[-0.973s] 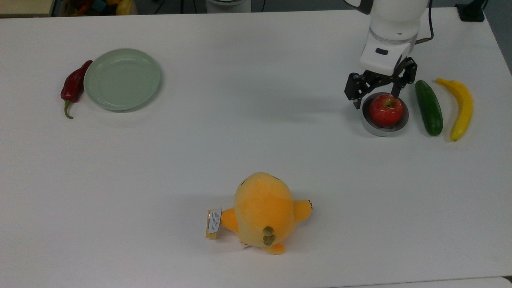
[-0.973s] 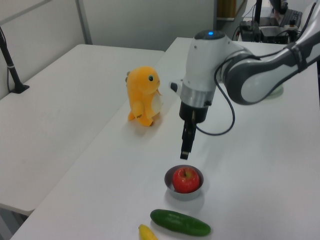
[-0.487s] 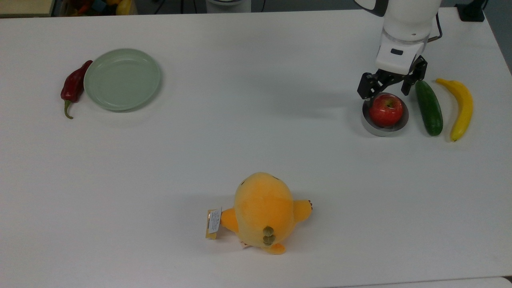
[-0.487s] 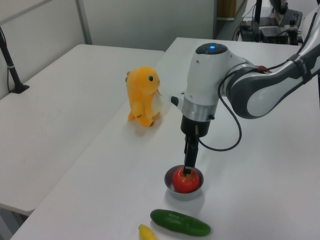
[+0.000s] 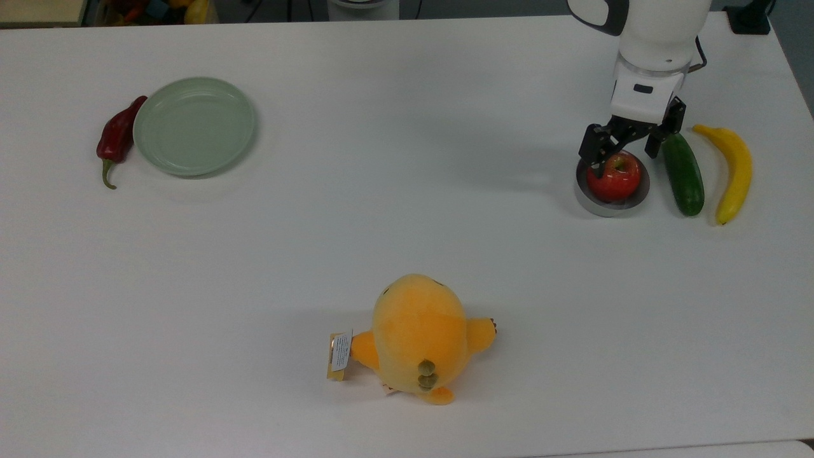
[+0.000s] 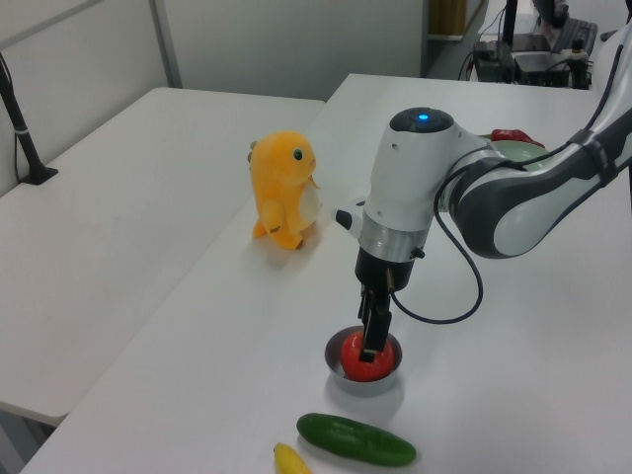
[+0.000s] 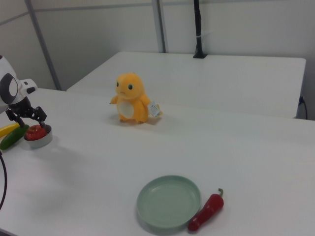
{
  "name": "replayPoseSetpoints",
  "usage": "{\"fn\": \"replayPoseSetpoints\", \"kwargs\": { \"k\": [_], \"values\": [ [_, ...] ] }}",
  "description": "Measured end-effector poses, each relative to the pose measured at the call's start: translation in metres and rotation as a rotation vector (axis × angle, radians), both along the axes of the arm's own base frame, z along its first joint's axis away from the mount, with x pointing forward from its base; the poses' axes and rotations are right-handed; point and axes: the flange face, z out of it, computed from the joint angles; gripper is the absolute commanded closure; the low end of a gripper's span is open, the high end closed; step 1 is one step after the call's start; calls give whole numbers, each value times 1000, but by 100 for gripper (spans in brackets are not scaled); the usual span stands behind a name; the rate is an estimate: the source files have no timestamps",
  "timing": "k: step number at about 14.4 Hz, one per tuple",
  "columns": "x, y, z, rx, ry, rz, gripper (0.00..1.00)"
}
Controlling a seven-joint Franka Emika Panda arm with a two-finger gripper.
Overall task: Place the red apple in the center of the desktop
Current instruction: 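Lower the gripper around the red apple and close it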
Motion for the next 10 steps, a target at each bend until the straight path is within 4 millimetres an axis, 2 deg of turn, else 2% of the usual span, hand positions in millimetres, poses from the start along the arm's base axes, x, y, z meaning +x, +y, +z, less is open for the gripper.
{"fn": "replayPoseSetpoints", "kwargs": {
  "k": [4,8,10],
  "values": [
    [2,-1,-2,-6,-13,5,0],
    [3,-1,-15,-31,-10,15,0],
    [3,0,-22,-37,-4,16,16]
  ]
}}
